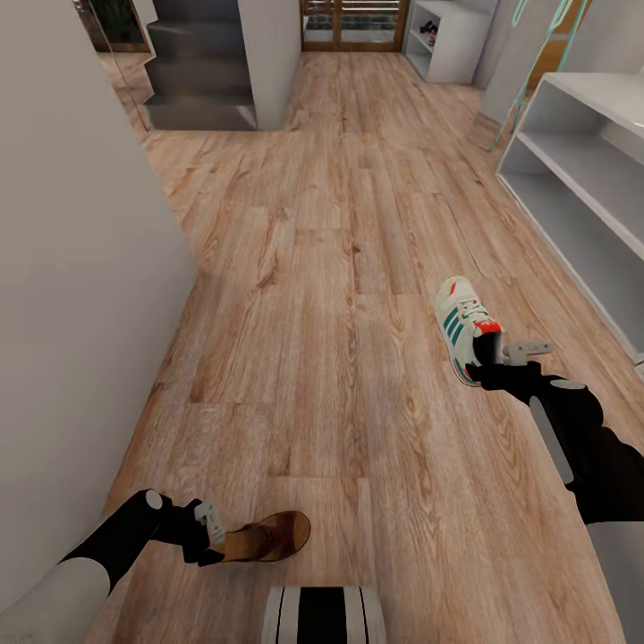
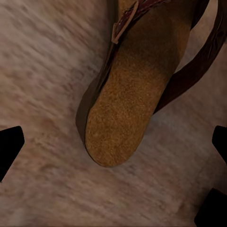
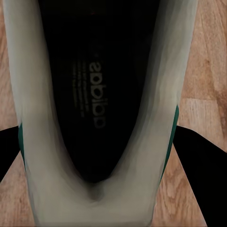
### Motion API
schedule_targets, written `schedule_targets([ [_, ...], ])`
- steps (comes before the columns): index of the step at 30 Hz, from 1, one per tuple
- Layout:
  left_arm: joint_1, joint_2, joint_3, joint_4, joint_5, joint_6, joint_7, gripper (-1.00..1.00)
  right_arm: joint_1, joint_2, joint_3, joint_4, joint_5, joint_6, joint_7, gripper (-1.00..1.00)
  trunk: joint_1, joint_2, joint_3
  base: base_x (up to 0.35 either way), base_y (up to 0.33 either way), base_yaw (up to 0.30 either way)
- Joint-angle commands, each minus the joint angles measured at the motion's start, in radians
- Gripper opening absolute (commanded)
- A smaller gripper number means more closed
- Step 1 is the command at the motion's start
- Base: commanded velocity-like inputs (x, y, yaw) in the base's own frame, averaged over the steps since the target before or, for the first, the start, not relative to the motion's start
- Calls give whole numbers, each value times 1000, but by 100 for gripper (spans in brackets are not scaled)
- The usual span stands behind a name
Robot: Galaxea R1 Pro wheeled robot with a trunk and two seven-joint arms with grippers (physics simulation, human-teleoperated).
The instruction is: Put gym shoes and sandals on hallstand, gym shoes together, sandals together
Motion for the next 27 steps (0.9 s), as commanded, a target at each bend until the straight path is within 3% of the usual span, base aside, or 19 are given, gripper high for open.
schedule_targets([
  [1, 0, 0, -5, -2, 0, 6, -3, 100, -1, 0, 0, -1, -9, 5, -2, -100, 0, 0, -2, 0, 0, 0],
  [8, 2, -2, -26, -2, 0, 2, 4, 100, -1, 0, -3, 0, -8, 6, -2, -100, 0, 0, -3, 0, 0, 0],
  [13, 7, -4, -35, -2, 0, -1, 71, 100, -1, 0, -16, 1, -8, 6, -2, -100, 0, 0, -3, 0, 0, 0],
  [16, 6, -6, -58, -2, 0, 1, 98, 100, -1, 0, -21, 0, -8, 6, -2, -100, 0, 0, -3, 0, 0, 0],
  [19, 5, -7, -106, -2, 0, 6, 115, 100, -1, 0, -23, 1, -8, 6, -2, -100, 0, 0, -3, 0, 0, 0],
  [22, 5, -7, -115, -1, 1, 7, 117, 100, 0, 0, -24, 0, -8, 6, -2, -100, 0, 0, -4, 0, 0, 0],
  [27, 4, -8, -118, -2, 1, 9, 118, 100, 0, 0, -24, -1, -8, 6, -2, -100, 2, -1, -29, 0, 0, 0],
])
